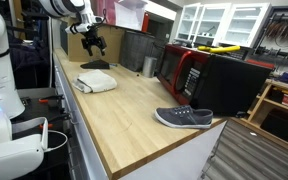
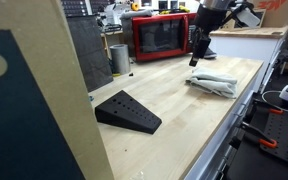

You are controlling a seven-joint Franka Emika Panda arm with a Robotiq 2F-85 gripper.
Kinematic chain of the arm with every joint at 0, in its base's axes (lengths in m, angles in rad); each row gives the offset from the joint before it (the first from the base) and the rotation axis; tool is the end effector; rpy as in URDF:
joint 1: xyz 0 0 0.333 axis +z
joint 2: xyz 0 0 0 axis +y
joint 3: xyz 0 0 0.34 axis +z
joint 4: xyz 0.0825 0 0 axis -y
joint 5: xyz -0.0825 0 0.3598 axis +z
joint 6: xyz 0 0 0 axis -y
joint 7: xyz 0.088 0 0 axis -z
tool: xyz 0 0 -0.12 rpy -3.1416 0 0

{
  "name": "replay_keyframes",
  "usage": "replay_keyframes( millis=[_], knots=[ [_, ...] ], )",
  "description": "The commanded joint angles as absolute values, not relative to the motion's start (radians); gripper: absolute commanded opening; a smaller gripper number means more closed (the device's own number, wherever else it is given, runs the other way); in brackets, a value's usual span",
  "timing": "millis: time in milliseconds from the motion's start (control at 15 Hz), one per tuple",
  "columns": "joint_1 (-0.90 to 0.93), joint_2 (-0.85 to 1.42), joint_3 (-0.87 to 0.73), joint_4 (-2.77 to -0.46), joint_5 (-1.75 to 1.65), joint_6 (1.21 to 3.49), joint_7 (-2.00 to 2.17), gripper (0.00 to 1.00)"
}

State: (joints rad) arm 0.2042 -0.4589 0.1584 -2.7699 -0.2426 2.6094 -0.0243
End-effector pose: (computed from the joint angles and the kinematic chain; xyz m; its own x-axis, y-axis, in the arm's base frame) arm 0.3396 0.1315 0.4012 0.7959 0.5516 0.2496 0.4973 -0.8307 0.2501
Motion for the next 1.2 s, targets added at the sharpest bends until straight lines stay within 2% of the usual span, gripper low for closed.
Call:
replay_keyframes(
  millis=[0, 467, 667, 733, 800, 1133],
  knots=[
    [0.198, -0.531, 0.104, -2.782, -0.174, 2.581, -0.092, 1.00],
    [0.220, -0.584, -0.032, -2.774, -0.063, 2.290, -0.312, 1.00],
    [0.206, -0.566, -0.097, -2.770, 0.000, 2.233, -0.415, 1.00],
    [0.193, -0.555, -0.116, -2.771, 0.012, 2.245, -0.435, 0.75],
    [0.190, -0.547, -0.133, -2.771, 0.025, 2.257, -0.459, 0.74],
    [0.183, -0.472, -0.156, -2.772, 0.047, 2.335, -0.498, 0.36]
  ],
)
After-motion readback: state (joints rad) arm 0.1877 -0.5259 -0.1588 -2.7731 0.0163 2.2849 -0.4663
